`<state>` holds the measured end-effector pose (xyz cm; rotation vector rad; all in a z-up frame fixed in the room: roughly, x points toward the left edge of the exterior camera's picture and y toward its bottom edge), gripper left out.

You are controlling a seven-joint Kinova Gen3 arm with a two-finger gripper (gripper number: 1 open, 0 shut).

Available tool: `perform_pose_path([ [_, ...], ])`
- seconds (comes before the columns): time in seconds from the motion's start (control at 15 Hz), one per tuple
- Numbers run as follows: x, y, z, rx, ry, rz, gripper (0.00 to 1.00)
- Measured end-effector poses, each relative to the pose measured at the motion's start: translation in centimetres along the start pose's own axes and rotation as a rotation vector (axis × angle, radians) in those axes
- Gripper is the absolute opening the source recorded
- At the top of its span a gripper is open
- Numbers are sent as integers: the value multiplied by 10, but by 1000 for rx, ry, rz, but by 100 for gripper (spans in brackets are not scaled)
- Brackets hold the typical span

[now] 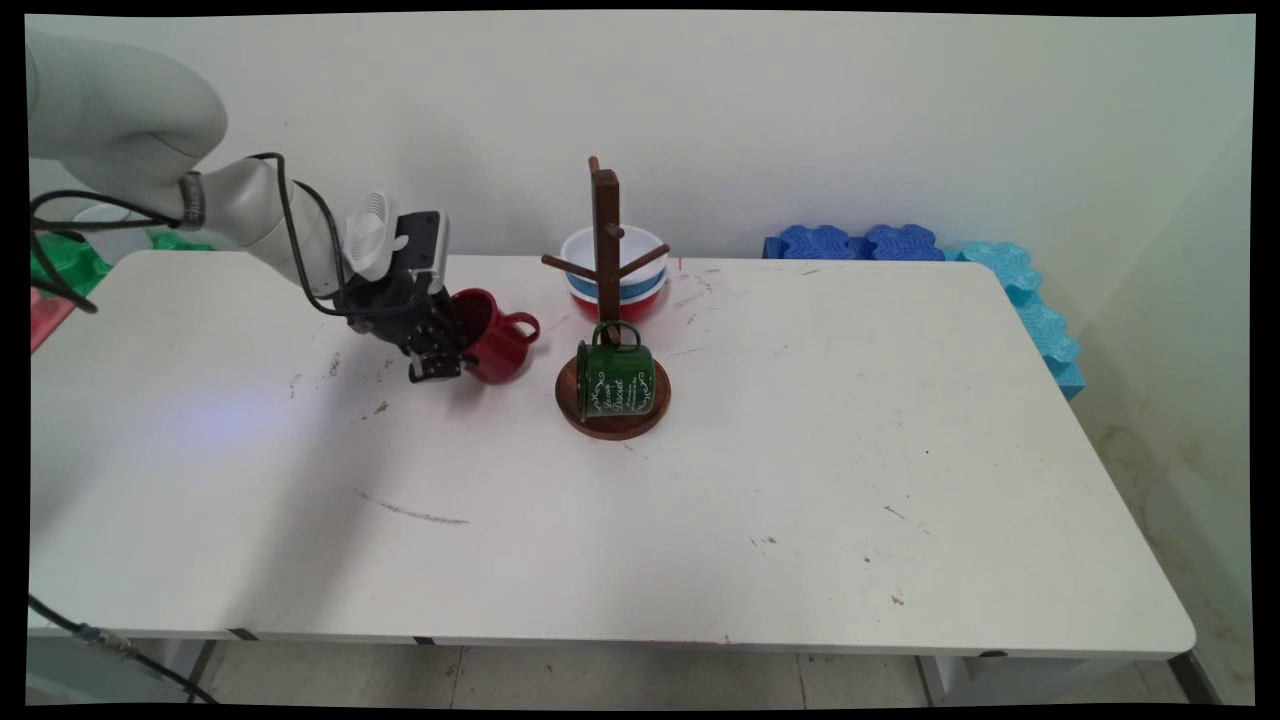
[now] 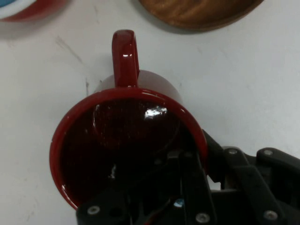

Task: Place the picked object on the table

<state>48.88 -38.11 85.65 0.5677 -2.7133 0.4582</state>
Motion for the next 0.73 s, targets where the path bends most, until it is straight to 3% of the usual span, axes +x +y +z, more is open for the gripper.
perform_pose_path([
  [0.13, 1, -2, 3, 0, -5, 0, 0],
  [0.2, 2, -3, 4, 1, -6, 1, 100],
  [0.73, 7, -12, 8, 22, 2, 7, 100],
])
